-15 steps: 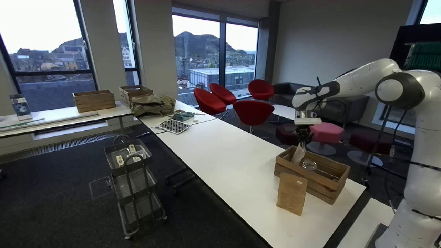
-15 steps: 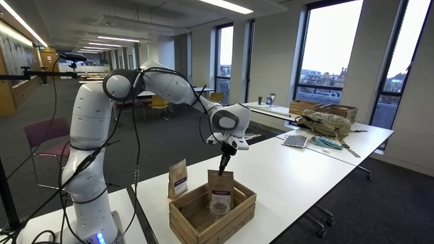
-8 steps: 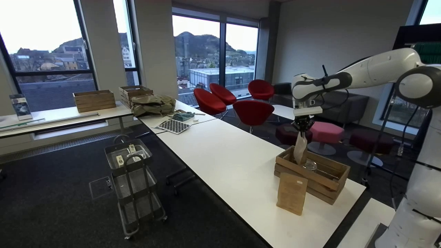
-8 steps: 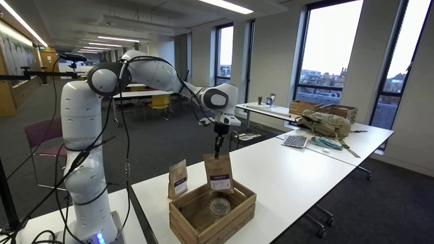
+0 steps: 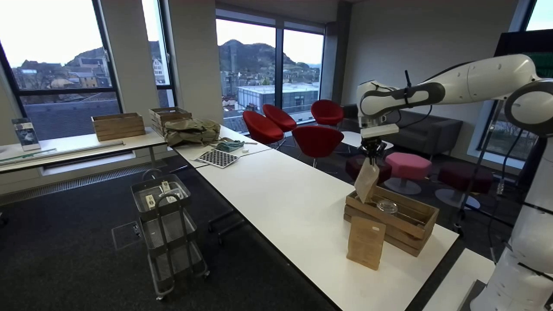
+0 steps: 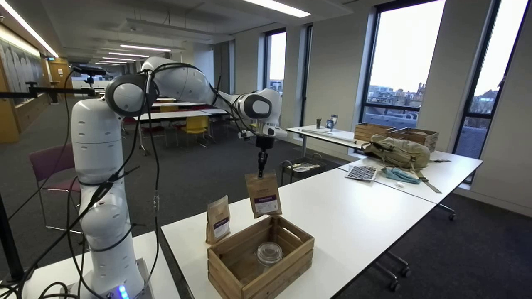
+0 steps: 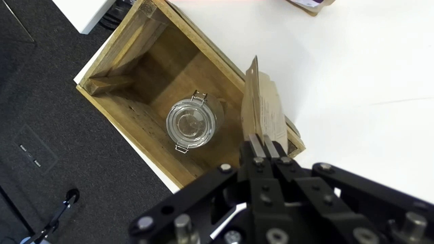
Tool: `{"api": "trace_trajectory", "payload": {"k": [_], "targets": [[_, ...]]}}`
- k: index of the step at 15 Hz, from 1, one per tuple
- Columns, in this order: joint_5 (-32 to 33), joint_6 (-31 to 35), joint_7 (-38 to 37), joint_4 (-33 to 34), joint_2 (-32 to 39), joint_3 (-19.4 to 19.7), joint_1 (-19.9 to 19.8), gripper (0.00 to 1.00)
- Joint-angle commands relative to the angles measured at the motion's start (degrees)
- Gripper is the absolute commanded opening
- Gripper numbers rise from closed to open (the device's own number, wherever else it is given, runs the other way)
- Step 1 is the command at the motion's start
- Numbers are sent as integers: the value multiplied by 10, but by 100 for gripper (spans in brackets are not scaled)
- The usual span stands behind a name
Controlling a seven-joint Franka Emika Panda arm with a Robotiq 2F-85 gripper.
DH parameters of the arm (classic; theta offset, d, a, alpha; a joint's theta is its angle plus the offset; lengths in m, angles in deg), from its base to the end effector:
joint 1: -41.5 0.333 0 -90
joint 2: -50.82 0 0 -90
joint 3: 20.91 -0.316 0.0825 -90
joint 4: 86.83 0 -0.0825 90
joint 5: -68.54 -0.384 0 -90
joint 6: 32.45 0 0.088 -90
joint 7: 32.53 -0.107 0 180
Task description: Remove the packet from the box
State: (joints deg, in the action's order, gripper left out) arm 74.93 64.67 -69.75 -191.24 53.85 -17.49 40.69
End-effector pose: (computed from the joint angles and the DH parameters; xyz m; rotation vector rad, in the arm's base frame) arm 0.5555 -0.0512 0.4874 2.7953 -1.0201 -0.2100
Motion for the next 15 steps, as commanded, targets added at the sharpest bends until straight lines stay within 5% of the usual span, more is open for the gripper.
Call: {"api": "trace_trajectory", "payload": {"k": [1,15], "targets": [[20,-41,-14,46,18,-14,9,0],[41,-84,-14,97,126,-28,63,0]]}}
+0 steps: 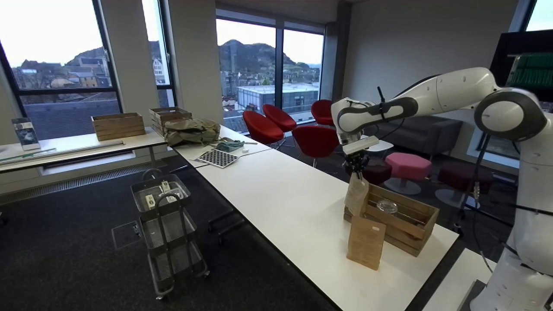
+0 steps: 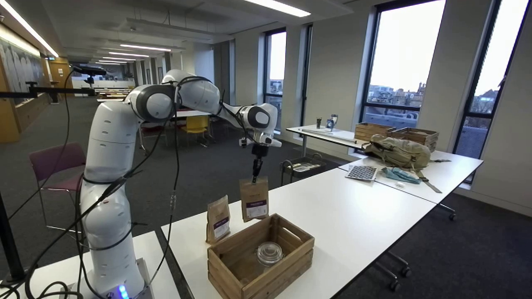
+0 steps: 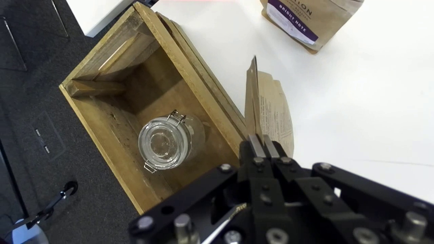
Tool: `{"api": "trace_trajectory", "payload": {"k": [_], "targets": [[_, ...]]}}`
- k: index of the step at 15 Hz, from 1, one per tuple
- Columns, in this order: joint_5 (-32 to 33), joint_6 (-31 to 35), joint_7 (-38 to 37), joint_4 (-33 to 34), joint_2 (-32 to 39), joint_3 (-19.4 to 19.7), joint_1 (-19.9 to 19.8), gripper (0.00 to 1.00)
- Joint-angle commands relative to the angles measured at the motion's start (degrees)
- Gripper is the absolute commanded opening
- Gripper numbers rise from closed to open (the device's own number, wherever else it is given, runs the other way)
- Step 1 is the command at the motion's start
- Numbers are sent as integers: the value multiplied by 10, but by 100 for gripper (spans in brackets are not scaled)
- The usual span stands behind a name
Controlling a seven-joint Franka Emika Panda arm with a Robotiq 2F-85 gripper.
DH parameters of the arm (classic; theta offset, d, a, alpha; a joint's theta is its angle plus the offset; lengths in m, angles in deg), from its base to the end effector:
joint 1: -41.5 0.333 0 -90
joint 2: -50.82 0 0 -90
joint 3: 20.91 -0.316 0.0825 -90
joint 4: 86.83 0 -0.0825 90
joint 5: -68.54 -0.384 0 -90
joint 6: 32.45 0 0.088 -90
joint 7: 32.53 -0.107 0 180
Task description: Remove the packet from the box
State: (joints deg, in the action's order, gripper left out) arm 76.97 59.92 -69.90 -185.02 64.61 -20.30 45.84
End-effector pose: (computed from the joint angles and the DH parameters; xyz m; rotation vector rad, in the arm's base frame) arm 0.5895 0.0237 0.4238 2.7489 -0.7841 -0.3879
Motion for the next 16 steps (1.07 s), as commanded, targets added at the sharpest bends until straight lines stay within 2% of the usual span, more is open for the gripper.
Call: {"api": "trace_trajectory", "payload": {"k": [1,9,16], "targets": [[23,-39,-12,39,25,0,15,0],[24,-54,1,63,69,-1,35,0],[-13,-40,70,74,92,-15,36,0]]}}
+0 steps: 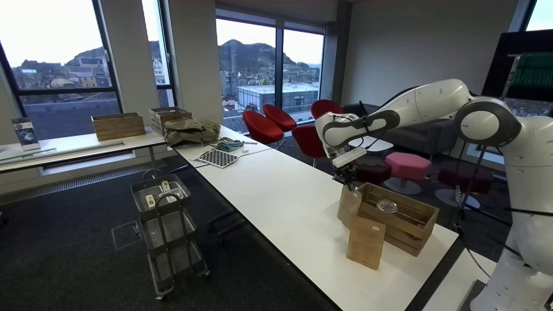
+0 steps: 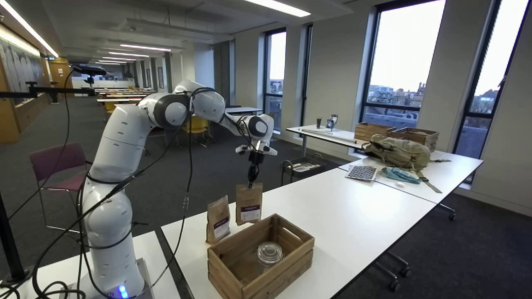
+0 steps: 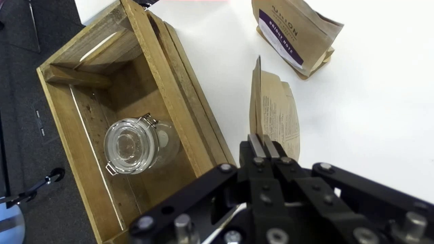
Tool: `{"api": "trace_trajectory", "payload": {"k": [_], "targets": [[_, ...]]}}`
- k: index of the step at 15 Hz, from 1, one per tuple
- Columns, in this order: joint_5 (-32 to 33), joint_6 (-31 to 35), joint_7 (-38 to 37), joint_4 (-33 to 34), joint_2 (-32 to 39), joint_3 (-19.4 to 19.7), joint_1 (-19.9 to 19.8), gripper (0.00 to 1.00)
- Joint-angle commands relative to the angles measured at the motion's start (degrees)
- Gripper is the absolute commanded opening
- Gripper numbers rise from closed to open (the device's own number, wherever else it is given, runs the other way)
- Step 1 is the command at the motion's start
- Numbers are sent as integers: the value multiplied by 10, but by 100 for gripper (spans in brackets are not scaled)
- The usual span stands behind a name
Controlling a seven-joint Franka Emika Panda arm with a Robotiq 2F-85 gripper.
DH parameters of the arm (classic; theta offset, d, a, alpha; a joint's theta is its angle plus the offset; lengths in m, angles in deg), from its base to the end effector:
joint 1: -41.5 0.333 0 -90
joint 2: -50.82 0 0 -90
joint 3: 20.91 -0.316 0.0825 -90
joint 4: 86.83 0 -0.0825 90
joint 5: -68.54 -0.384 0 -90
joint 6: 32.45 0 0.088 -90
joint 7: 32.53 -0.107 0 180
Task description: Remove the packet from the box
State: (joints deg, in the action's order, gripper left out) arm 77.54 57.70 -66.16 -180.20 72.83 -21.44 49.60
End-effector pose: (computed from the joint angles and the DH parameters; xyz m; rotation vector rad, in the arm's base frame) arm 0.6074 0.0747 0.3718 2.7426 -0.5568 -0.5065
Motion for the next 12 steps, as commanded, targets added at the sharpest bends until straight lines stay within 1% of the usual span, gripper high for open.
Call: {"api": "trace_trajectory", "payload": {"k": [1,8,10,12], "targets": [[-25,-17,42,28,13,-5,-3,0],[-60,-15,92,33,31,-5,-6,0],[-57,-9,92,31,34,-2,-3,0],[-38,14,80,18,33,2,3,0]]}}
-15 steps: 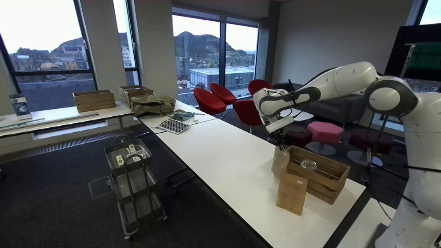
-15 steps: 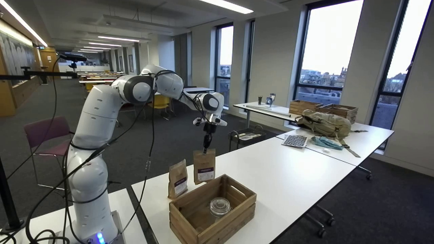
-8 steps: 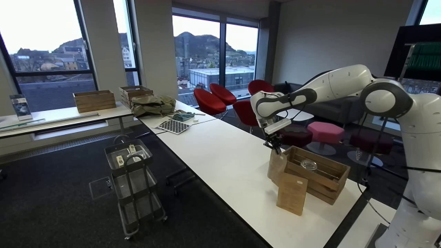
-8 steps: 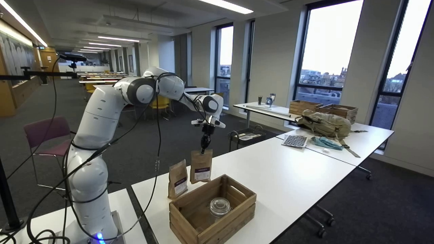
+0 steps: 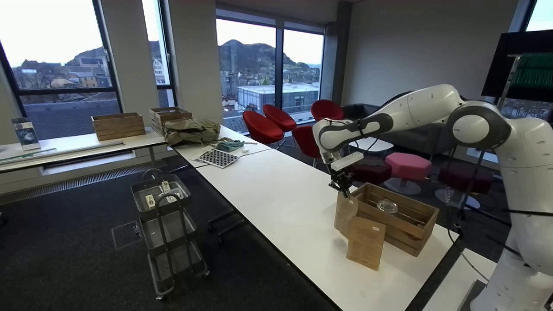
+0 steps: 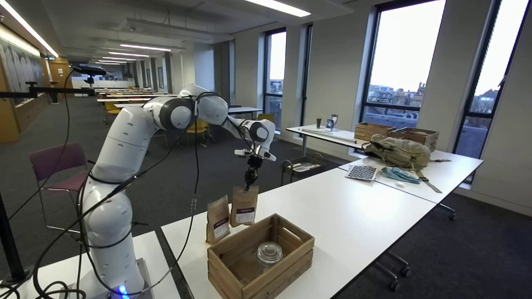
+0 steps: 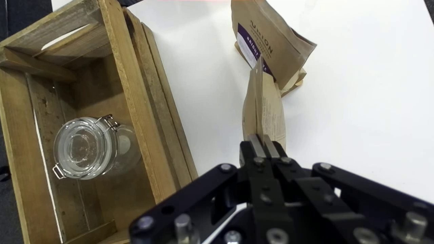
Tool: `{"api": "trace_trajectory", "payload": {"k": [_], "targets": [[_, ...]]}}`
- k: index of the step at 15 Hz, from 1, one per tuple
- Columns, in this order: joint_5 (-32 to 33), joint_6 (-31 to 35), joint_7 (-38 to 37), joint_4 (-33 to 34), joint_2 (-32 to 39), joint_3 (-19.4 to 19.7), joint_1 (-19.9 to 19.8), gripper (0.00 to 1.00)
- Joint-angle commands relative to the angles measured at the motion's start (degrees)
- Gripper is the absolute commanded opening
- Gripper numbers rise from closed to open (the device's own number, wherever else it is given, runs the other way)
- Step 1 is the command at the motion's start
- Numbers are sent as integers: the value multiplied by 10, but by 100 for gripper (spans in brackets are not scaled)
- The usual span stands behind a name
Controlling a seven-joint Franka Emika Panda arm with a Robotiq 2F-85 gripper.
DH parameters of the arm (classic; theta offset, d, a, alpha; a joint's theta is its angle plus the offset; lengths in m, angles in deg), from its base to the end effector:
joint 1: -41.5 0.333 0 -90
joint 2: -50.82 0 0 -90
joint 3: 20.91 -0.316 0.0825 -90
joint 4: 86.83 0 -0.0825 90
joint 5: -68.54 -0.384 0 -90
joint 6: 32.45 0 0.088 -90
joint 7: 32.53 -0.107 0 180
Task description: Remove the packet from the box
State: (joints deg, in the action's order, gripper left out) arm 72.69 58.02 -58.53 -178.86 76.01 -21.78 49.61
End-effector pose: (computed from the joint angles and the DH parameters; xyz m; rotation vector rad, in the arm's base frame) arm 0.6127 0.0880 0.3466 2.8468 -0.3999 -0.6235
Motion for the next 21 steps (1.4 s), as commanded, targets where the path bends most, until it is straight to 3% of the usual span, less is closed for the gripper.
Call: {"api": "trace_trajectory", "payload": {"k": [1,8,13,14,15,21], "targets": [[24,27,0,-5,0,8,6,0],[40,125,-9,-25,12,14,5,0],[25,153,-5,-22,20,17,-1,0],[26,151,-4,-21,20,18,-2,25],[24,150,-7,-21,20,19,-2,27],[37,128,-59,-43,-33,39,3,72]]}}
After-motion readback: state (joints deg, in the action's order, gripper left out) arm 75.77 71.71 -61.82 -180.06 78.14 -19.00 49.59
